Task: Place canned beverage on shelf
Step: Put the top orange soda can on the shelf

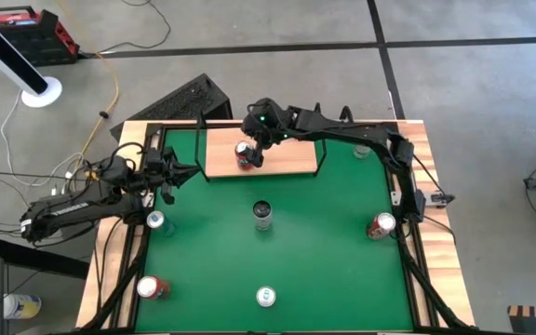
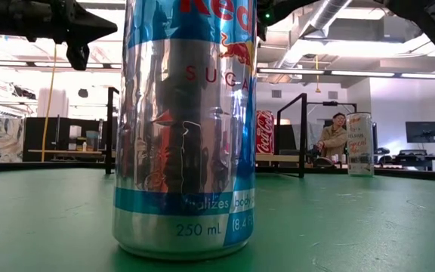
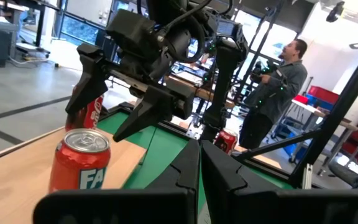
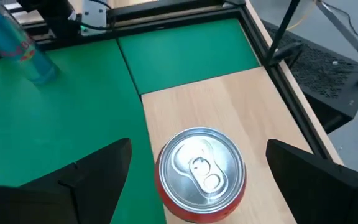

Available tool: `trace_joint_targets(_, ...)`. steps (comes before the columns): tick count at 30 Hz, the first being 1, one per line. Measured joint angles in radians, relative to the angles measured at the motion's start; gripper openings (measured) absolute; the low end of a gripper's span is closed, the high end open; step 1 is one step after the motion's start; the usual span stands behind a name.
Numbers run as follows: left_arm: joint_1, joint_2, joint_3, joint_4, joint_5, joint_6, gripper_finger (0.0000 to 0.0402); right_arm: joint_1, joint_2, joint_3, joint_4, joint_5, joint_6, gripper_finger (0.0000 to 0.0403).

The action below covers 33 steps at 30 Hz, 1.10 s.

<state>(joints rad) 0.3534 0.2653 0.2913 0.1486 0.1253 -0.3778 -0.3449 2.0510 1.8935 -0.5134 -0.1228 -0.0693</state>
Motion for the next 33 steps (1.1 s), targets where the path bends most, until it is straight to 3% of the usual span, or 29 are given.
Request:
trace_joint_targets(19, 0.000, 0.000, 0.000, 0.000, 0.036, -0.025, 0.0000, 0.026, 0.065, 0.000, -0.009, 0.119, -0.017, 0.0396)
trace_joint_targets(28, 0.000, 0.000, 0.000, 0.000, 0.037, -0.024, 0.0000, 0.011, 0.059, 0.000, -0.034, 0.118, 0.033, 0.0309)
trace_joint_targets(33, 0.000, 0.000, 0.000, -0.001, 0.037, -0.023, 0.0000, -0.024, 0.033, -0.002, -0.069, 0.092, 0.038, 0.0309)
